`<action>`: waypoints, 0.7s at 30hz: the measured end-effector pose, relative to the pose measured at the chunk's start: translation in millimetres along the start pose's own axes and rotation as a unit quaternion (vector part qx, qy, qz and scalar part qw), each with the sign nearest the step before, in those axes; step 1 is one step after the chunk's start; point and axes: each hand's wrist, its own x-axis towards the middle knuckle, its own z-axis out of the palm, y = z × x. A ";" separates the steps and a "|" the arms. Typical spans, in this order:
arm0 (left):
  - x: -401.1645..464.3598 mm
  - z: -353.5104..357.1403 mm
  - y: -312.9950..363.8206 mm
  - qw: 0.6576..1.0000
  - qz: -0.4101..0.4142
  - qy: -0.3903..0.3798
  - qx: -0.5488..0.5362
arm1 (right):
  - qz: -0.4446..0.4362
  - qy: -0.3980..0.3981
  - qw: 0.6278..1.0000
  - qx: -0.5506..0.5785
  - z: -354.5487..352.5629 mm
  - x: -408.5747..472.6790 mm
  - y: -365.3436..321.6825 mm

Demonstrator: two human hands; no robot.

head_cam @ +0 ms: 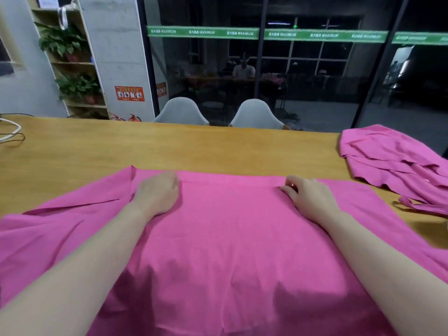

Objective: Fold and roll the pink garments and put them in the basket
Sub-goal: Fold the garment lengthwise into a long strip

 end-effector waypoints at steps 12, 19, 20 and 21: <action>-12.7 5.5 1.9 1.000 0.011 0.012 -0.020 | 0.022 0.004 0.999 0.045 11.6 -8.7 4.4; -64.6 -9.1 4.5 0.999 0.015 0.002 -0.040 | 0.025 0.007 0.998 0.058 -6.9 -57.5 -6.0; -77.7 -12.0 5.6 0.999 0.018 -0.001 -0.038 | 0.026 0.009 0.998 0.062 -10.7 -68.2 -8.0; -91.9 -14.0 5.7 0.999 0.023 -0.001 -0.036 | 0.028 0.010 0.998 0.062 -14.2 -80.5 -9.6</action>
